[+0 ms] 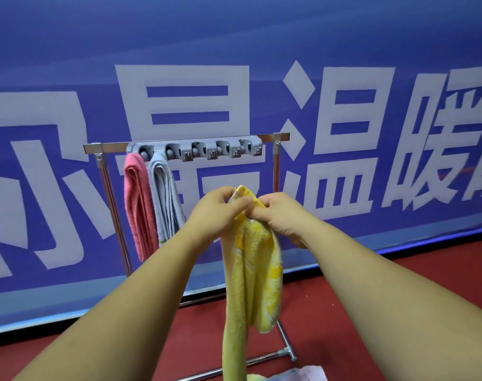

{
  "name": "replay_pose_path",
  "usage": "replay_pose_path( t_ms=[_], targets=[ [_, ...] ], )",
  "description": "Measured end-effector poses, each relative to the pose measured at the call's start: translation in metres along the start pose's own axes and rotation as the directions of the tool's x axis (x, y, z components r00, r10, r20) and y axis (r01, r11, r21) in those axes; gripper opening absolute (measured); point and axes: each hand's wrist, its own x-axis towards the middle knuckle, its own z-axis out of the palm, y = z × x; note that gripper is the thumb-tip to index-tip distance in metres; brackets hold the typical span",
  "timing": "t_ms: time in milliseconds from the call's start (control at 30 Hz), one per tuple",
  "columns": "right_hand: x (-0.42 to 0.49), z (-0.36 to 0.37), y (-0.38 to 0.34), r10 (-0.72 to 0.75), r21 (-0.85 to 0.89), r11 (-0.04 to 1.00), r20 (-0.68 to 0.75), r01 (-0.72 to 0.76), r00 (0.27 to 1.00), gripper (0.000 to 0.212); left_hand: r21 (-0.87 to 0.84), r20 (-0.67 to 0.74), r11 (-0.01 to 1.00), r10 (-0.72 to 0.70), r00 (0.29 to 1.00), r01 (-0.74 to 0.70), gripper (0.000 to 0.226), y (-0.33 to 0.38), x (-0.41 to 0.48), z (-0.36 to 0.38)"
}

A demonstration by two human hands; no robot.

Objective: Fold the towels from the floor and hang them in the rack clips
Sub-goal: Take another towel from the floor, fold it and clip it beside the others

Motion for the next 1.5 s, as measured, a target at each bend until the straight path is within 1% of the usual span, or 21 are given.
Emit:
replay_pose_path(
  t_ms=[67,133,200,267,400,467,533,667,833,967,1067,1167,1233,1300,1367,1433,1500],
  targets=[
    [-0.001,0.001,0.001,0.0,-0.009,1.0,0.008,0.001,1.0,0.032,0.065,-0.027,0.997,0.036,0.999,-0.034,0.03,-0.001,-0.002,0.0],
    [-0.003,0.003,0.001,0.011,-0.047,0.999,0.0,-0.011,1.0,0.038,0.151,-0.111,0.987,0.075,0.991,-0.058,0.035,-0.002,-0.003,0.001],
    [-0.005,0.005,0.002,0.025,-0.117,0.993,-0.029,-0.028,0.999,0.044,0.181,-0.174,0.982,0.089,0.981,-0.057,0.035,-0.004,-0.005,0.003],
    [-0.006,0.008,0.002,0.02,-0.176,0.984,-0.076,-0.033,0.997,0.049,0.161,-0.2,0.986,0.084,0.976,-0.052,0.036,-0.005,-0.009,0.007],
    [-0.007,0.01,-0.001,-0.02,-0.28,0.96,-0.142,-0.021,0.99,0.048,0.108,-0.219,0.992,0.091,0.971,-0.069,0.029,-0.006,-0.025,0.019],
    [-0.008,0.01,-0.001,-0.044,-0.309,0.951,-0.155,-0.006,0.987,0.049,0.103,-0.232,0.991,0.105,0.967,-0.082,0.03,-0.01,-0.036,0.025],
    [-0.006,0.011,0.002,-0.034,-0.335,0.942,-0.137,-0.014,0.99,0.047,0.099,-0.268,0.993,0.091,0.959,-0.066,0.033,-0.015,-0.043,0.029],
    [-0.006,0.009,0.016,0.026,-0.492,0.87,-0.044,-0.045,0.999,0.045,-0.038,-0.355,0.999,-0.018,0.935,0.005,0.039,-0.029,-0.044,0.026],
    [-0.009,0.007,0.037,0.054,-0.557,0.828,-0.034,-0.064,0.998,0.04,-0.165,-0.396,0.985,-0.118,0.91,0.056,0.038,-0.044,-0.058,0.037],
    [-0.016,0.004,0.068,0.092,-0.648,0.758,-0.014,-0.079,0.996,0.032,-0.363,-0.423,0.929,-0.232,0.876,0.07,0.032,-0.064,-0.076,0.046],
    [-0.024,-0.006,0.093,0.149,-0.666,0.733,-0.038,-0.136,0.988,0.032,-0.401,-0.427,0.907,-0.307,0.85,0.126,0.026,-0.079,-0.082,0.045],
    [-0.03,-0.015,0.109,0.2,-0.662,0.73,-0.027,-0.168,0.979,0.041,-0.41,-0.431,0.903,-0.317,0.845,0.13,0.024,-0.087,-0.084,0.041],
    [-0.034,-0.023,0.116,0.242,-0.652,0.73,-0.033,-0.204,0.97,0.041,-0.45,-0.439,0.883,-0.347,0.829,0.131,0.027,-0.091,-0.085,0.035],
    [-0.037,-0.033,0.122,0.278,-0.627,0.741,-0.04,-0.24,0.96,0.039,-0.511,-0.437,0.849,-0.389,0.811,0.133,0.026,-0.094,-0.086,0.026],
    [-0.041,-0.045,0.126,0.305,-0.577,0.77,-0.041,-0.272,0.951,0.034,-0.558,-0.421,0.818,-0.422,0.803,0.137,0.02,-0.098,-0.087,0.018],
    [-0.043,-0.056,0.125,0.326,-0.532,0.793,-0.04,-0.296,0.945,0.03,-0.553,-0.409,0.819,-0.428,0.806,0.154,0.017,-0.1,-0.086,0.015],
    [-0.043,-0.063,0.122,0.358,-0.513,0.792,-0.05,-0.332,0.932,0.028,-0.512,-0.407,0.84,-0.421,0.811,0.179,0.02,-0.1,-0.087,0.02]
  ],
)
